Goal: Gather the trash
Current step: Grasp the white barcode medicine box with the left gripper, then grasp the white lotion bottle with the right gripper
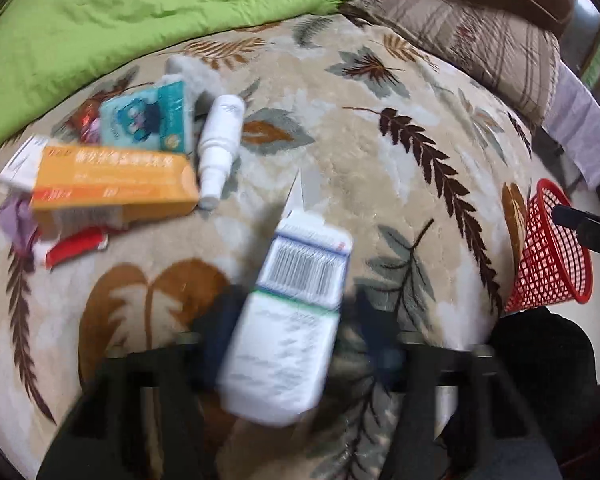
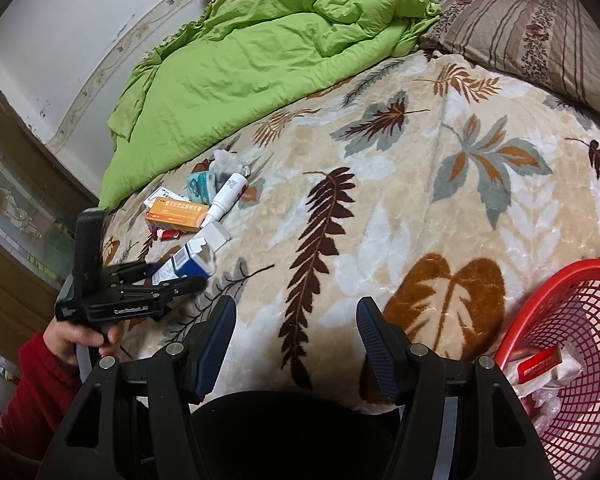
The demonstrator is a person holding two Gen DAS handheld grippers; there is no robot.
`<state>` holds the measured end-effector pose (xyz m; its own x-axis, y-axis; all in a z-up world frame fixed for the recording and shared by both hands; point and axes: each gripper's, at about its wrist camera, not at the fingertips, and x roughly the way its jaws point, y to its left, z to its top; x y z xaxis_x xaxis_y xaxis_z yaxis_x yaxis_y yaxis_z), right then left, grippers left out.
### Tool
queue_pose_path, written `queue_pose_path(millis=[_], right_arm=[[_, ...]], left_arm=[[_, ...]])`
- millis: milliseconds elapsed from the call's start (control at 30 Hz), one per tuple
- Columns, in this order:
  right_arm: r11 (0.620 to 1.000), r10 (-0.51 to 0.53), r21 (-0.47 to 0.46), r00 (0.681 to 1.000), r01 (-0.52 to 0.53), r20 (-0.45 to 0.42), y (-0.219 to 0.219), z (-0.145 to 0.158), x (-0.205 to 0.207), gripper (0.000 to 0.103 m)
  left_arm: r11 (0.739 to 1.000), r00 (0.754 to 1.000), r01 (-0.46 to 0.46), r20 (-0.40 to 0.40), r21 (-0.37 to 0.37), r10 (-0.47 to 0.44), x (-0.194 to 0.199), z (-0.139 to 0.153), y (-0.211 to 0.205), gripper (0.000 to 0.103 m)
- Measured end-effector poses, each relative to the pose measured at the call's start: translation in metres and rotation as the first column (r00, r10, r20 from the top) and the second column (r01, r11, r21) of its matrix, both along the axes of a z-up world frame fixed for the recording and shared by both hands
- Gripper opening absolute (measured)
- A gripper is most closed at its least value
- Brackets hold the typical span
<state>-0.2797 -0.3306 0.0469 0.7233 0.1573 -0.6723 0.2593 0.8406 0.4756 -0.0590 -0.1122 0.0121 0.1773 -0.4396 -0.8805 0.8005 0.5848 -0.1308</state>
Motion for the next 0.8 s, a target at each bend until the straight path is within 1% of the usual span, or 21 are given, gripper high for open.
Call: queue_pose_path(millis=[33, 100, 133, 200, 233, 267, 333, 433, 467, 500, 533, 567, 600, 633, 667, 733, 767, 800], right_arm=[[1.0, 0.004, -0.001, 1.0, -0.004, 0.0, 0.001, 0.0, 0.001, 0.067], [1.0, 0.021, -0.001, 1.0, -0.021, 0.004, 0.005, 0.003, 0.007, 0.067], [1.0, 0.029, -0.002, 1.0, -0.029, 0.008, 0.007, 0.006, 0.011, 0.067], [0.999, 0.043, -0.011, 0.999, -0.043, 0.015, 0.01, 0.011, 0.019, 0.067], [0.998, 0.055, -0.02, 0.998, -0.055, 0.013, 0.012, 0.016, 0.029, 0.067], [0.998, 0.063, -0.024, 0.998, -0.062, 0.014, 0.013, 0.018, 0.035, 0.067], [0.996, 0.087, -0.018, 0.996, -0.087, 0.025, 0.018, 0.024, 0.056, 0.067], [0.992, 0.128, -0.011, 0.992, -0.128, 0.008, 0.029, 0.025, 0.092, 0.067], [0.991, 0.136, -0.004, 0.991, -0.136, 0.006, 0.033, 0.024, 0.106, 0.067], [0.99, 0.144, 0.007, 0.99, -0.144, -0.005, 0.038, 0.022, 0.125, 0.067], [0.988, 0.152, 0.017, 0.988, -0.152, -0.016, 0.041, 0.02, 0.138, 0.065], [0.987, 0.16, 0.033, 0.987, -0.159, -0.025, 0.045, 0.017, 0.152, 0.061], [0.987, 0.156, 0.048, 0.987, -0.154, -0.034, 0.047, 0.013, 0.165, 0.06], [0.989, 0.138, 0.059, 0.989, -0.135, -0.051, 0.049, 0.008, 0.18, 0.059], [0.989, 0.133, 0.074, 0.988, -0.127, -0.073, 0.051, 0.003, 0.196, 0.057], [0.99, 0.116, 0.096, 0.987, -0.105, -0.109, 0.052, -0.008, 0.222, 0.049], [0.992, 0.102, 0.091, 0.987, -0.091, -0.127, 0.053, -0.012, 0.232, 0.049], [0.993, 0.094, 0.088, 0.985, -0.082, -0.144, 0.054, -0.015, 0.242, 0.049]], left_arm=[[1.0, 1.0, -0.023, 0.002, -0.007, 0.023, -0.001, 0.0, 0.003, 0.033], [0.996, 0.997, -0.08, -0.007, -0.038, 0.08, -0.001, 0.001, 0.009, 0.032], [0.991, 0.993, -0.116, -0.018, -0.065, 0.115, -0.002, 0.003, 0.014, 0.032], [0.972, 0.98, -0.198, -0.033, -0.123, 0.196, -0.004, 0.01, 0.023, 0.032], [0.958, 0.97, -0.241, -0.026, -0.156, 0.24, -0.006, 0.015, 0.029, 0.032], [0.937, 0.957, -0.288, -0.021, -0.198, 0.289, -0.01, 0.022, 0.036, 0.032], [0.903, 0.934, -0.345, 0.002, -0.256, 0.357, -0.018, 0.033, 0.047, 0.032], [0.859, 0.897, -0.405, 0.049, -0.313, 0.44, -0.023, 0.045, 0.062, 0.032], [0.848, 0.886, -0.418, 0.061, -0.325, 0.459, -0.021, 0.046, 0.066, 0.032], [0.832, 0.865, -0.443, 0.084, -0.335, 0.495, -0.019, 0.048, 0.073, 0.032], [0.823, 0.853, -0.457, 0.096, -0.337, 0.513, -0.018, 0.049, 0.077, 0.032], [0.807, 0.837, -0.478, 0.097, -0.347, 0.538, -0.016, 0.049, 0.084, 0.032], [0.789, 0.823, -0.5, 0.086, -0.357, 0.561, -0.013, 0.048, 0.091, 0.032], [0.778, 0.812, -0.515, 0.087, -0.36, 0.577, -0.011, 0.047, 0.097, 0.032], [0.773, 0.802, -0.524, 0.097, -0.358, 0.589, -0.01, 0.046, 0.1, 0.032], [0.772, 0.784, -0.532, 0.142, -0.347, 0.604, -0.006, 0.046, 0.105, 0.032], [0.771, 0.778, -0.534, 0.155, -0.346, 0.608, -0.005, 0.047, 0.107, 0.032], [0.771, 0.78, -0.534, 0.151, -0.348, 0.608, -0.001, 0.046, 0.11, 0.032]])
